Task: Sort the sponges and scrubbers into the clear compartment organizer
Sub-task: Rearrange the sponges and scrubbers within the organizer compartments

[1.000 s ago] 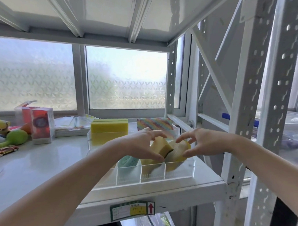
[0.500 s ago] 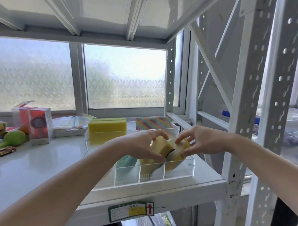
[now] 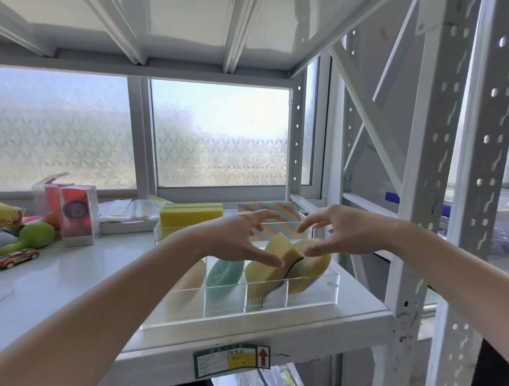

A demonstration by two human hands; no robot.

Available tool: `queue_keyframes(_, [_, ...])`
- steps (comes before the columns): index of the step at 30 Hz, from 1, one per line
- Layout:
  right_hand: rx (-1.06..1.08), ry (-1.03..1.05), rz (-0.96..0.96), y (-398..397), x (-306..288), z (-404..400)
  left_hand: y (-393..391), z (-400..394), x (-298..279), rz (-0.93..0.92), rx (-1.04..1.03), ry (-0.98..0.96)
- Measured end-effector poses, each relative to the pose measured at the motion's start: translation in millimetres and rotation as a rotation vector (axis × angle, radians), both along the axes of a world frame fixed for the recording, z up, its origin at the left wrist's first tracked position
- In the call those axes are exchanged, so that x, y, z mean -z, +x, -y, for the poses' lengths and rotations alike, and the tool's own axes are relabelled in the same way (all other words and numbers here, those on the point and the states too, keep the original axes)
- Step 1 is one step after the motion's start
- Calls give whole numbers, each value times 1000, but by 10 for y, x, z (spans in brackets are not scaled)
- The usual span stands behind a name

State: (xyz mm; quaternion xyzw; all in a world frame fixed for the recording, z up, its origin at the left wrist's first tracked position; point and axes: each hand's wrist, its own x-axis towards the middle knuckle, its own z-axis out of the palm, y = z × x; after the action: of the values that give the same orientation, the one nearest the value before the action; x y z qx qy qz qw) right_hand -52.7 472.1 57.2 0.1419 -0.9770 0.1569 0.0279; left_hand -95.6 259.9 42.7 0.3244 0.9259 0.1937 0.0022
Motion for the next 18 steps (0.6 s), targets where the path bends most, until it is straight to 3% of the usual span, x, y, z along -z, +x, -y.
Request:
queue_keyframes(6, [-113,43,-85,-69,-52,500,7,472,-150,35,-104,-89])
queue_keyframes(12, [-188,105,-7,-230,135,991,-15,844,-4,120,-187,-205])
queue_keyframes(18, [-182,170,71,-324,201,1231,-49,997,64,109,-190,-199])
